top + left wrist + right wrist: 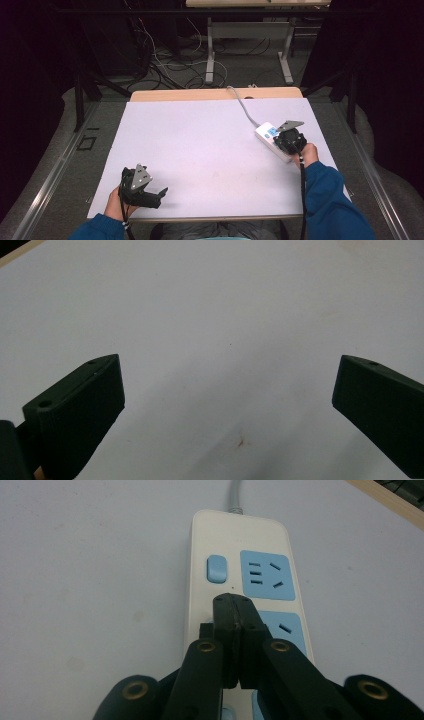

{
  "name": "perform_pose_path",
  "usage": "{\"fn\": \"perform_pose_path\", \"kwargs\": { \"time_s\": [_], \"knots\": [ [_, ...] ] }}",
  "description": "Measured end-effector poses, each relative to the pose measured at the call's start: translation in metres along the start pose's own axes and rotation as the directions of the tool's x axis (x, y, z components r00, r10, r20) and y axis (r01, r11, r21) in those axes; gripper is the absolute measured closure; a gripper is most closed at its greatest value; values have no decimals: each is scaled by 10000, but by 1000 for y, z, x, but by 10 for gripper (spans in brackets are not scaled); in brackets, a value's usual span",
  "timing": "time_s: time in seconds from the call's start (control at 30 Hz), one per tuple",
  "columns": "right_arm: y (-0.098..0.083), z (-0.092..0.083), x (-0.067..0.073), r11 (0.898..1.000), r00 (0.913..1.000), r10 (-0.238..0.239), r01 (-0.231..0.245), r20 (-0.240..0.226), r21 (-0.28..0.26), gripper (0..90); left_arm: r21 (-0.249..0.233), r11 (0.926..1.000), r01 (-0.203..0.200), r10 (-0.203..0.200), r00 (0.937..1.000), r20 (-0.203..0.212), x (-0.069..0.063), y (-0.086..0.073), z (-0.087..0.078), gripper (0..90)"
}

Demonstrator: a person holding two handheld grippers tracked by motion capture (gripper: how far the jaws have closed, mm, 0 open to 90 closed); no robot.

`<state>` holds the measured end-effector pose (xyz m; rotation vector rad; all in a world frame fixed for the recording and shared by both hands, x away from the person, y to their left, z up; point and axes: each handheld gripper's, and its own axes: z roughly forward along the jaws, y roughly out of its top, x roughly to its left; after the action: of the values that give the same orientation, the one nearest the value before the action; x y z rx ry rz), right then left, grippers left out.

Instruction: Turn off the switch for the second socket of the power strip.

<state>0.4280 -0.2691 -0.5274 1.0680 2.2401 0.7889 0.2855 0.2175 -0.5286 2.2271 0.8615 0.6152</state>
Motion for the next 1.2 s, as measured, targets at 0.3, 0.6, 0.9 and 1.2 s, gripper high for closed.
{"fn": "perform_pose_path", "kwargs": {
  "time_s": [0.3,0.6,0.9,1.2],
  "knots": [
    [0,-1,0,10000,10000,-6,6,-22,17,894,-29,10000,-12,12,10000,0,0,0,0,4],
    [1,-4,-1,9999,9998,108,-109,-140,-76,845,-49,10000,-1,1,10000,9,0,0,0,4],
    [4,-9,-2,9993,9990,330,-336,-306,-168,741,-17,10000,-18,19,10000,33,0,0,-1,4],
    [6,-17,-3,9969,9948,647,-680,-783,-399,443,-13,10000,-49,49,10000,28,0,0,-1,4]
  ]
}}
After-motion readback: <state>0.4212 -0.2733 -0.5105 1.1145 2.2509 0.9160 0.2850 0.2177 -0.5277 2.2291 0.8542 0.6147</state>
